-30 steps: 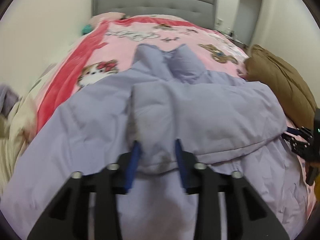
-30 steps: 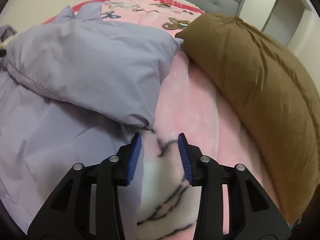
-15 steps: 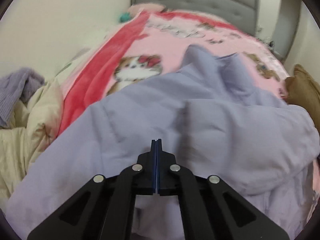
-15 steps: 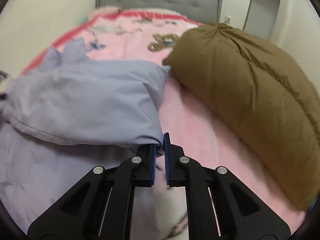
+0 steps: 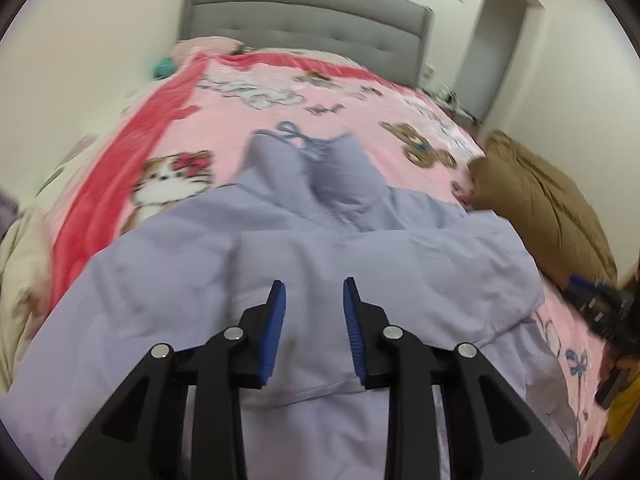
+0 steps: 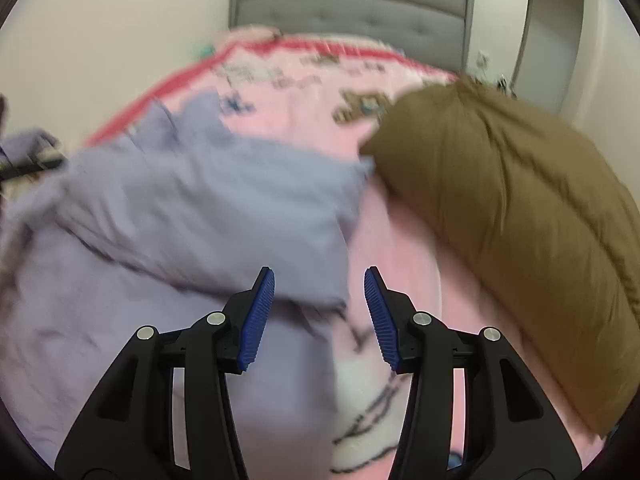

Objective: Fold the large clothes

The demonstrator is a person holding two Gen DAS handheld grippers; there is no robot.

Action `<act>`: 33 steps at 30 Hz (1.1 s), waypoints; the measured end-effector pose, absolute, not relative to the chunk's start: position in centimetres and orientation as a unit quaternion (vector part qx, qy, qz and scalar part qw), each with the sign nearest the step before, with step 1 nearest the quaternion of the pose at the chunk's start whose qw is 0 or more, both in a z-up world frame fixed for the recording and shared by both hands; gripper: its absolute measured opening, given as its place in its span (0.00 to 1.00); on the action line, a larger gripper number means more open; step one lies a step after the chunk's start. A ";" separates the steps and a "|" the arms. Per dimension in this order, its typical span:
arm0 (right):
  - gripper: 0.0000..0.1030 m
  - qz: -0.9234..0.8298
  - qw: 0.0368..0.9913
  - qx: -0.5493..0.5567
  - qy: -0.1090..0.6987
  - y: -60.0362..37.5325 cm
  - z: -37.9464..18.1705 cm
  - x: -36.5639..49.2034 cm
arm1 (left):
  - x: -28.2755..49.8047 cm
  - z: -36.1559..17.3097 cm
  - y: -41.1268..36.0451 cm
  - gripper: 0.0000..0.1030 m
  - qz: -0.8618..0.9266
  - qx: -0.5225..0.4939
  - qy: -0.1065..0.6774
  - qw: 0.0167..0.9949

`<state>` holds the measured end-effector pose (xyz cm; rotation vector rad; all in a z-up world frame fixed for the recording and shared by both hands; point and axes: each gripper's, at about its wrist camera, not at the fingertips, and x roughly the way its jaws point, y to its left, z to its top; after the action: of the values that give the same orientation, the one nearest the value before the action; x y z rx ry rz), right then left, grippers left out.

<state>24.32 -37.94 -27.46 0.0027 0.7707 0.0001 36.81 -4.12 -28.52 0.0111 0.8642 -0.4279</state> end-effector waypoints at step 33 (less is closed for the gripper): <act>0.68 0.027 0.914 0.025 0.404 -33.5 -32.7 31.8 | 38.2 -32.5 -7.5 0.55 -0.164 0.064 0.473 0.864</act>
<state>31.78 -33.50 -32.67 0.0520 0.8316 0.0551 38.22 -7.53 -32.52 0.1332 0.9907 -0.3441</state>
